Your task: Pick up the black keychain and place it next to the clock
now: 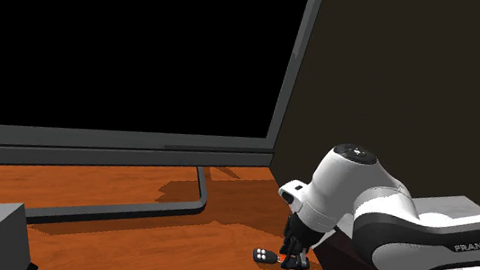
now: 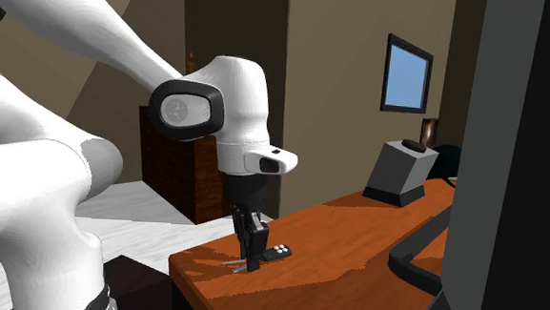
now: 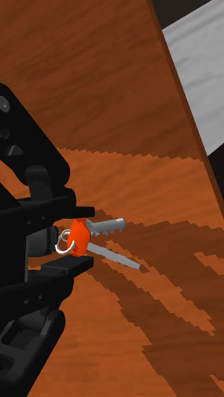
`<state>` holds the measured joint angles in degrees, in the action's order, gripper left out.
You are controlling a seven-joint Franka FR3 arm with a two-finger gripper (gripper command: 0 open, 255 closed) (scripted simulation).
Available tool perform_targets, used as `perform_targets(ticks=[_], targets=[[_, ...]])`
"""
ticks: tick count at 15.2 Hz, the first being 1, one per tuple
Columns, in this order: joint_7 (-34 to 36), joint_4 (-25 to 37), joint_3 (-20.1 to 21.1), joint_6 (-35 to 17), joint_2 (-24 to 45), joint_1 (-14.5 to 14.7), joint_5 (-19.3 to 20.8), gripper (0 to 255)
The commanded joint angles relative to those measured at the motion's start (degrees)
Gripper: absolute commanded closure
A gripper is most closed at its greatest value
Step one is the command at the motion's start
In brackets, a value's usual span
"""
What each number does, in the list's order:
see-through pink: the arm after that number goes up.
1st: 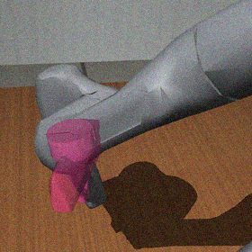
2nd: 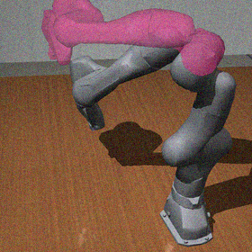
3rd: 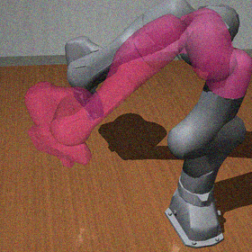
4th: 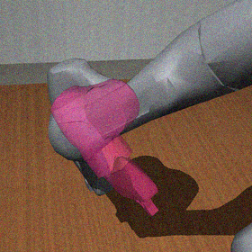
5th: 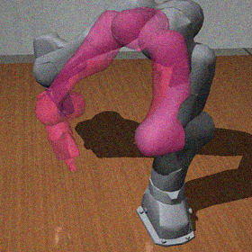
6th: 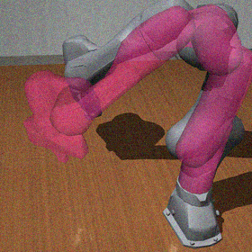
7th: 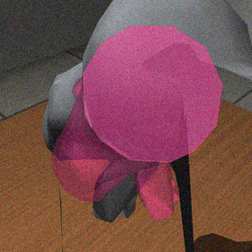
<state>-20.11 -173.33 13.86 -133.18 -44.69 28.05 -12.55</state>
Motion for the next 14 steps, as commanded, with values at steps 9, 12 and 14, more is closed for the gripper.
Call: perform_targets(ticks=[9,12,14], targets=[[0.0,1.8,-0.6,4.7,-2.8,-0.3,0.8,255],[0.1,3.4,-1.0,8.1,-4.5,-0.5,1.3,255],[0.1,4.5,-1.3,10.2,-5.5,-0.7,1.6,255]])
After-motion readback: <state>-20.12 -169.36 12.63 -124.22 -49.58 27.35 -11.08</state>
